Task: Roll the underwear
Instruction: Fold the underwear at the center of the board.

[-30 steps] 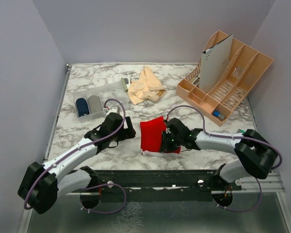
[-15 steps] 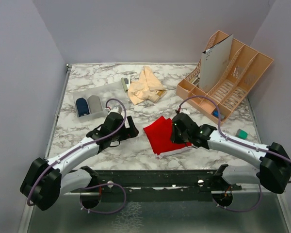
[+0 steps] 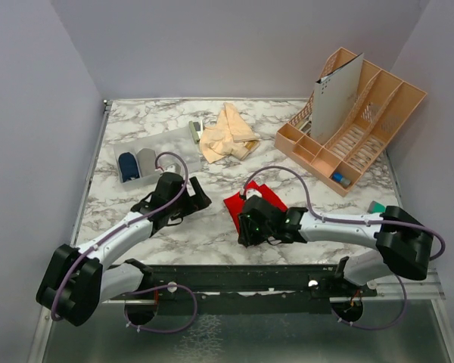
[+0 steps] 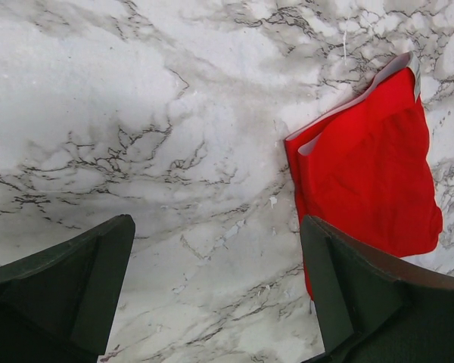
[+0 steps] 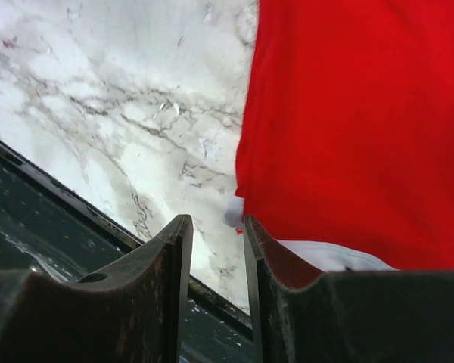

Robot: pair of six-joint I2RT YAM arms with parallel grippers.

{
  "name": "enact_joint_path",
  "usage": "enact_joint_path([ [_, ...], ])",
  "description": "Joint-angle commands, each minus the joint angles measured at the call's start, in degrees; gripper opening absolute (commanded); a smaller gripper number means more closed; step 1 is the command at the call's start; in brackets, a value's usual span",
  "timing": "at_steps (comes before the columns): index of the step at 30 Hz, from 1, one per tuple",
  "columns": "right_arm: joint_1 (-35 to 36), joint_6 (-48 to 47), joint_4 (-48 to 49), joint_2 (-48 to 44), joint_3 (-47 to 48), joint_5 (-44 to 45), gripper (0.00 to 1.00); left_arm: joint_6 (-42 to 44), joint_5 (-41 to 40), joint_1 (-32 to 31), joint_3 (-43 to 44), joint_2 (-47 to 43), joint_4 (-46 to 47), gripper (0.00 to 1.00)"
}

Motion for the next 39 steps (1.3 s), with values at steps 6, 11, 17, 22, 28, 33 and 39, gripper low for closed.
enact_joint_path([
  [6, 7.5, -0.3, -8.1, 5.9, 7.6, 12.0, 0.43, 0.0, 3.0, 2.6, -2.0, -1.5, 0.6, 0.99],
  [11, 8.5, 1.4, -14.4, 8.8, 11.2, 17.3, 0.43, 0.2, 3.0, 3.3, -2.3, -1.7, 0.5, 0.99],
  [17, 9.8, 3.4, -19.6, 13.2, 13.8, 19.8, 0.43, 0.2, 3.5, 3.8, -2.7, -1.5, 0.8, 0.99],
  [22, 10.5, 3.8, -19.3, 15.3, 14.2, 18.9, 0.43, 0.4, 3.7, 4.2, -3.1, -1.0, 1.0, 0.99],
  [28, 12.1, 4.3, -21.6, 17.7, 16.3, 21.0, 0.38, 0.5, 3.9, 4.5, -3.3, -0.5, 1.2, 0.99],
  [33, 12.8, 5.3, -23.0, 20.2, 16.8, 22.5, 0.22, 0.5, 5.2, 4.5, -3.3, 0.1, 2.5, 0.99],
  [39, 13.7, 4.6, -20.7, 19.5, 15.7, 22.3, 0.04, -1.0, 7.4, 4.6, -4.0, 0.9, 5.4, 0.98],
])
